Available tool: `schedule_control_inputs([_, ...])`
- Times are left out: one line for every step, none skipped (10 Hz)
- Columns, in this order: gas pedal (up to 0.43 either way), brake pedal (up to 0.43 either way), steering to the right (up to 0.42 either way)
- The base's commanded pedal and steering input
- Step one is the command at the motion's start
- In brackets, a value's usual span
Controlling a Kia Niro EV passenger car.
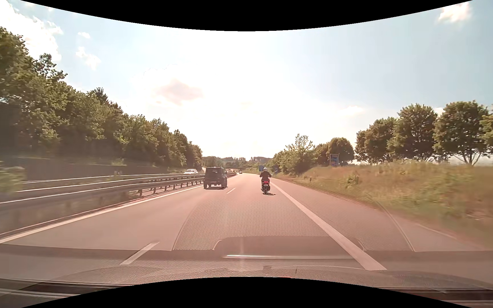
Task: Follow the waypoints while adhering to traffic rules and regulations
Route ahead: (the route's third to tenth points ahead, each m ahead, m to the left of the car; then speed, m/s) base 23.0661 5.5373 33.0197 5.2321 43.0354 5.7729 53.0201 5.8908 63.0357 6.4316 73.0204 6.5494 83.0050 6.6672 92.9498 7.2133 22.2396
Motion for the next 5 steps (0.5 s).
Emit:
schedule_control_inputs([0.157, 0.012, -0.002])
schedule_control_inputs([0.169, 0.012, -0.002])
schedule_control_inputs([0.169, 0.012, -0.002])
schedule_control_inputs([0.177, 0.012, -0.002])
schedule_control_inputs([0.189, 0.012, -0.002])
